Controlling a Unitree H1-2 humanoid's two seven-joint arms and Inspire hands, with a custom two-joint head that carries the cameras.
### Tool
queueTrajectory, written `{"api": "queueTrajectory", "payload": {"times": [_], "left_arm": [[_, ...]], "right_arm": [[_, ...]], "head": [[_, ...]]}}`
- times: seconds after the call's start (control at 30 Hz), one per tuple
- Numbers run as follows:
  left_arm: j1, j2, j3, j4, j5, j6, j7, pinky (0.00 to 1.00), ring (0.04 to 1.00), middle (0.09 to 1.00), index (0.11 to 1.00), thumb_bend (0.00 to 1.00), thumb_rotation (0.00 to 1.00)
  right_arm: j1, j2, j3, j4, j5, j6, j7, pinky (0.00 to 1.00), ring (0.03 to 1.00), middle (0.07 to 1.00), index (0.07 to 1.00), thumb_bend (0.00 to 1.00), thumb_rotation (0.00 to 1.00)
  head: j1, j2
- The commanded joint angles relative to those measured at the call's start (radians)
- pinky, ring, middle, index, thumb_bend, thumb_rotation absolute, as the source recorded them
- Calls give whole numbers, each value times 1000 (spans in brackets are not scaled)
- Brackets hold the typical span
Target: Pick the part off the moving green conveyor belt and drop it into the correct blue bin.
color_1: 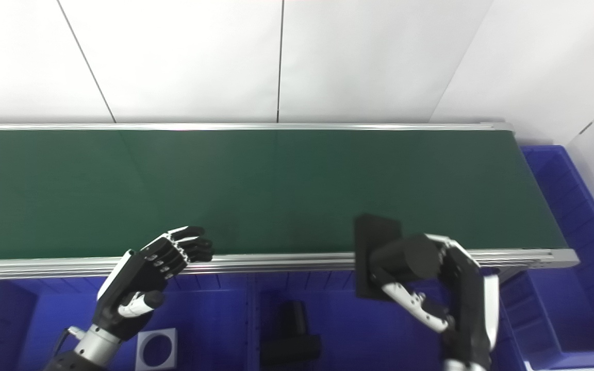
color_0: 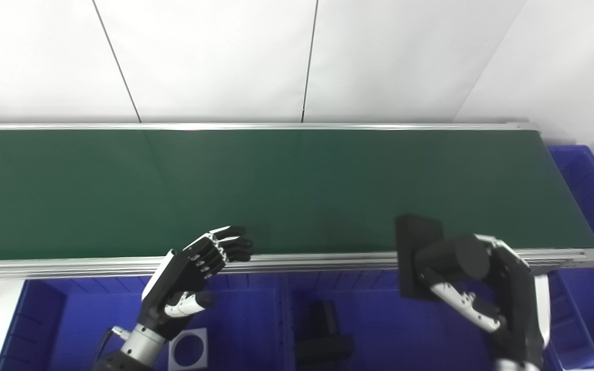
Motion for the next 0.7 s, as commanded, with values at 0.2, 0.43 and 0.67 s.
{"api": "queueTrajectory", "payload": {"times": [0.2,0.43,0.67], "left_arm": [[-3,12,15,-24,-28,-10,-18,713,714,724,762,983,555],[-4,23,23,-27,-43,-3,-28,715,720,732,768,989,550],[-3,29,26,-46,-48,11,-24,711,718,732,772,982,548]], "right_arm": [[40,18,-28,103,-25,-119,-63,429,435,495,512,518,0],[57,21,-29,228,-48,-151,-95,376,424,503,513,518,0],[36,23,-15,351,-66,-193,-124,407,441,496,504,519,0]], "head": [[-19,12],[-36,23],[-49,40]]}}
